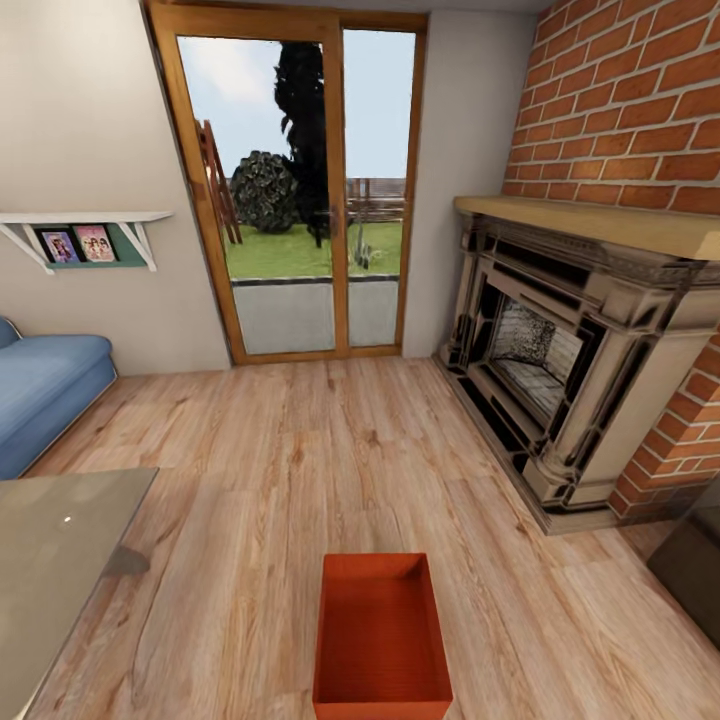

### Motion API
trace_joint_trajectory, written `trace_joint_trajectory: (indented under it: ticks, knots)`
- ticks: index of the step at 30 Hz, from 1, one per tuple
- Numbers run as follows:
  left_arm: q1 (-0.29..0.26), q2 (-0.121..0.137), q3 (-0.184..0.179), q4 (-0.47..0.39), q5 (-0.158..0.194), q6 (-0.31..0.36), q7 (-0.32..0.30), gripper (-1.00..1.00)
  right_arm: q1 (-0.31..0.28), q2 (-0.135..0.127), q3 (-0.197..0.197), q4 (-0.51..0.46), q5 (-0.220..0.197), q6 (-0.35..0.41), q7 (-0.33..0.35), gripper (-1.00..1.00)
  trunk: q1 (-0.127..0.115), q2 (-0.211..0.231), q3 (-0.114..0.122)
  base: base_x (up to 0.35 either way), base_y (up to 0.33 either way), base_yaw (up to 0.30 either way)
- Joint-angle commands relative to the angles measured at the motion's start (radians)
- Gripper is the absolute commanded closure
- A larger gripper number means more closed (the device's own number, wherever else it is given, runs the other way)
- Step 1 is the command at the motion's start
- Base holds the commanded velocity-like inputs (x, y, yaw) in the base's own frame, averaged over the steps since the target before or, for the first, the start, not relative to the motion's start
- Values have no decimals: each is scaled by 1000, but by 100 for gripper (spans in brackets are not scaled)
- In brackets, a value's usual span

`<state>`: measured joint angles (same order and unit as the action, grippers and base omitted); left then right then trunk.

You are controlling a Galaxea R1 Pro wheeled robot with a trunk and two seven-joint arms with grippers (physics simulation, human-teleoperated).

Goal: Move the two storage containers from the living room to the garage. In the garage, place one container on the floor and stack the other container on top of it (either order is fine).

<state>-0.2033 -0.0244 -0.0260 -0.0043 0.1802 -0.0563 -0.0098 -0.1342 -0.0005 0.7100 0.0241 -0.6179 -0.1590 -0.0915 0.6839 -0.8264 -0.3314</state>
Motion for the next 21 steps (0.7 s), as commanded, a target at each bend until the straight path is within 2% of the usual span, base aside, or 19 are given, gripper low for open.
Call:
trace_joint_trajectory:
  ticks: [1, 5, 14, 21]
  knots:
    - [-1, 0, -3, 1, 8, -4, -1, -100, -1, 1, 8, 2, -6, -4, -1, -100, 0, -1, -1, 0, 0, 0]
    - [-1, 0, -3, 1, 8, -4, -2, -100, -1, 1, 8, 2, -6, -4, -1, -100, 0, -1, -1, 0, -108, 0]
    - [-1, 0, -3, 1, 8, -4, -2, -100, -1, 2, 8, 2, -6, -4, -1, -100, 0, -1, -1, 0, -245, 0]
    - [-1, 0, -2, 1, 11, -4, -1, -100, -1, 2, 8, 2, -6, -4, -1, -100, 0, -1, -1, 14, -33, 0]
